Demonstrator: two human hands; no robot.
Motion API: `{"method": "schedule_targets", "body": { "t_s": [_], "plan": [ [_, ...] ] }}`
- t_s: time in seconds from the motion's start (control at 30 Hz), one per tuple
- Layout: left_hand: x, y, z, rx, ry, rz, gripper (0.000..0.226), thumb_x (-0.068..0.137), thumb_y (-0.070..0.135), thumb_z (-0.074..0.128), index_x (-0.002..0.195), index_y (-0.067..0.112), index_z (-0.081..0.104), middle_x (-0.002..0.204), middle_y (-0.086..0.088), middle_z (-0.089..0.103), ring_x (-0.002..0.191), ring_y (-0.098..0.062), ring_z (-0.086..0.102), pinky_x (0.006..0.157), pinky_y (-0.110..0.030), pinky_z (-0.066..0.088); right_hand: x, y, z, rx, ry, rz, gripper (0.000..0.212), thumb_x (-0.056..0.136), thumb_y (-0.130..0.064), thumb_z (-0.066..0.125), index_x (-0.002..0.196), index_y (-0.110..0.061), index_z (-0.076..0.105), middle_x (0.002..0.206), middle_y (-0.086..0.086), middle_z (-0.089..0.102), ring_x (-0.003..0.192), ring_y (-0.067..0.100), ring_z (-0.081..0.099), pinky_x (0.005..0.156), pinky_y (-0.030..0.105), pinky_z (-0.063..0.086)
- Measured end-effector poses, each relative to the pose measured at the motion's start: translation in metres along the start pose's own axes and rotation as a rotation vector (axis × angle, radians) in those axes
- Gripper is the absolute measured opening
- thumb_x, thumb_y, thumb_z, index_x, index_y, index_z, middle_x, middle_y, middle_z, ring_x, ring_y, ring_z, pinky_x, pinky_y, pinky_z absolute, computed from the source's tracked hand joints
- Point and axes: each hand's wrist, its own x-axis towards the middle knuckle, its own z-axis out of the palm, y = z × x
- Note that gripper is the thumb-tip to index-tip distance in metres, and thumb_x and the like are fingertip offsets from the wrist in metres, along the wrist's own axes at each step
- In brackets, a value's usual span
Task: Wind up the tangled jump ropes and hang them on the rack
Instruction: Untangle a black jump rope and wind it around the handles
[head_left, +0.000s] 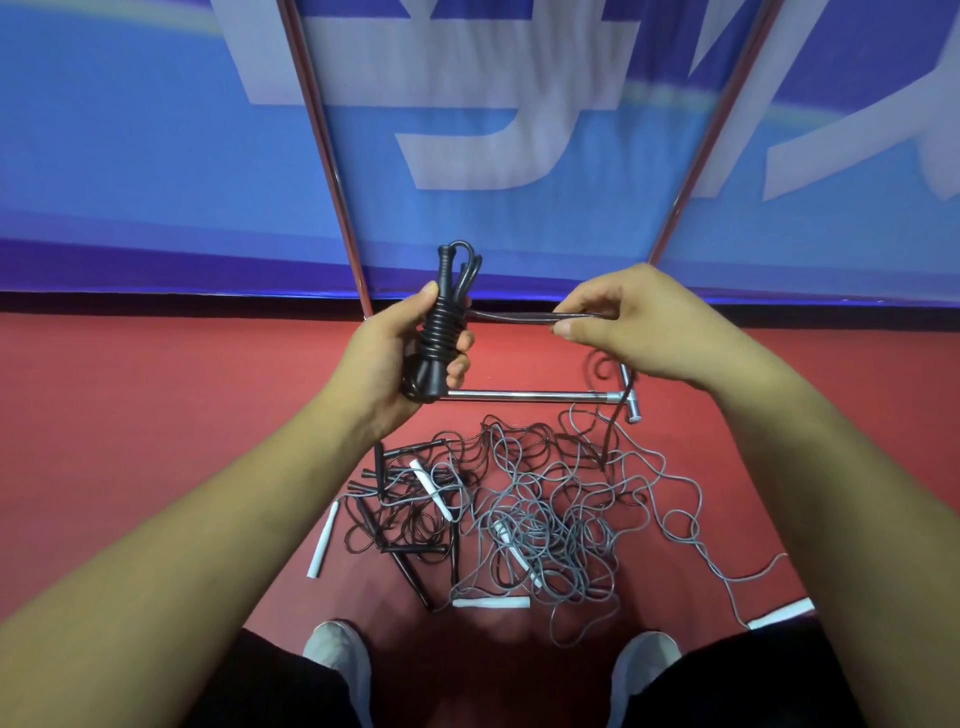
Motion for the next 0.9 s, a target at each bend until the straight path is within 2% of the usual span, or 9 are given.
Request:
{"method": "schedule_targets", "body": {
  "t_s": [0.17, 0.37, 0.47, 0.57, 0.63, 0.7, 0.77, 0.83, 0.9],
  "plan": [
    [0.002, 0.001, -0.001, 0.147, 0.047, -0.050, 0.025, 0.102, 0.029, 0.045, 0.111, 0.007, 0.054, 0.076, -0.014, 0.059, 0.057, -0.025, 0.055, 0.053, -0.029, 0.051, -0.008, -0.016, 0.002, -0.060, -0.024, -0.051, 0.008, 0.089, -0.026, 0.072, 0.090, -0.021, 0.078, 0.081, -0.006, 0.074, 0.080, 0.010, 0.067, 0.077, 0.030, 0.050],
    [0.005, -0.012, 0.001, 0.469, 0.042, -0.065, 0.017, 0.100, 0.019, 0.054, 0.106, 0.006, 0.063, 0.083, -0.011, 0.065, 0.063, -0.018, 0.065, 0.058, -0.025, 0.056, -0.014, -0.032, 0.010, -0.062, -0.121, -0.108, 0.012, 0.087, -0.024, 0.073, 0.075, -0.025, 0.074, 0.066, 0.006, 0.062, 0.058, 0.007, 0.044, 0.057, 0.028, 0.037],
    [0.003, -0.015, -0.001, 0.770, -0.021, -0.065, 0.023, 0.098, 0.025, 0.061, 0.112, 0.009, 0.068, 0.076, -0.003, 0.066, 0.067, -0.020, 0.064, 0.057, -0.023, 0.052, -0.013, -0.031, 0.012, -0.077, -0.148, -0.096, 0.012, 0.088, -0.025, 0.072, 0.076, -0.026, 0.075, 0.072, 0.008, 0.066, 0.061, 0.012, 0.048, 0.058, 0.031, 0.040],
    [0.002, -0.010, 0.002, 1.164, -0.140, 0.040, 0.021, 0.099, 0.028, 0.062, 0.117, 0.020, 0.069, 0.072, 0.003, 0.064, 0.060, -0.003, 0.057, 0.055, -0.015, 0.044, -0.010, -0.026, 0.013, -0.093, -0.125, -0.074, 0.010, 0.088, -0.025, 0.071, 0.082, -0.020, 0.078, 0.073, 0.004, 0.070, 0.065, 0.017, 0.058, 0.063, 0.033, 0.047],
    [0.000, -0.009, 0.005, 1.356, -0.235, 0.074, 0.027, 0.100, 0.029, 0.059, 0.125, 0.021, 0.066, 0.079, 0.003, 0.064, 0.062, 0.000, 0.051, 0.062, -0.019, 0.043, -0.009, -0.024, 0.015, -0.094, -0.105, -0.067, 0.009, 0.087, -0.022, 0.071, 0.082, -0.019, 0.078, 0.073, -0.001, 0.072, 0.073, 0.017, 0.066, 0.070, 0.035, 0.051],
    [-0.004, -0.008, 0.007, 1.338, -0.314, 0.049, 0.030, 0.098, 0.035, 0.059, 0.124, 0.022, 0.067, 0.081, 0.000, 0.063, 0.068, -0.007, 0.052, 0.071, -0.030, 0.046, -0.007, -0.021, 0.016, -0.076, -0.065, -0.060, 0.007, 0.086, -0.022, 0.074, 0.081, -0.019, 0.078, 0.075, -0.004, 0.073, 0.077, 0.015, 0.067, 0.076, 0.036, 0.054],
    [-0.007, -0.005, 0.009, 1.281, -0.363, 0.056, 0.038, 0.088, 0.049, 0.060, 0.112, 0.021, 0.070, 0.076, -0.009, 0.058, 0.066, -0.011, 0.050, 0.066, -0.038, 0.045, -0.005, -0.020, 0.015, -0.035, -0.019, -0.058, 0.004, 0.084, -0.023, 0.077, 0.082, -0.019, 0.079, 0.076, -0.007, 0.074, 0.079, 0.011, 0.068, 0.078, 0.033, 0.054],
    [-0.009, -0.006, 0.010, 1.238, -0.371, 0.079, 0.054, 0.079, 0.065, 0.062, 0.104, 0.018, 0.072, 0.066, -0.004, 0.047, 0.060, -0.011, 0.043, 0.059, -0.036, 0.037, -0.005, -0.020, 0.014, 0.016, 0.019, -0.049, 0.007, 0.081, -0.024, 0.080, 0.082, -0.018, 0.078, 0.075, -0.005, 0.074, 0.073, 0.007, 0.067, 0.075, 0.029, 0.051],
    [-0.010, -0.009, 0.012, 1.167, -0.347, 0.099, 0.051, 0.075, 0.068, 0.068, 0.094, 0.021, 0.073, 0.062, 0.001, 0.044, 0.057, -0.013, 0.040, 0.056, -0.032, 0.032, -0.003, -0.020, 0.013, 0.088, 0.049, -0.030, 0.013, 0.077, -0.025, 0.084, 0.080, -0.015, 0.077, 0.070, -0.001, 0.072, 0.060, 0.004, 0.058, 0.063, 0.025, 0.047]
  ]
}}
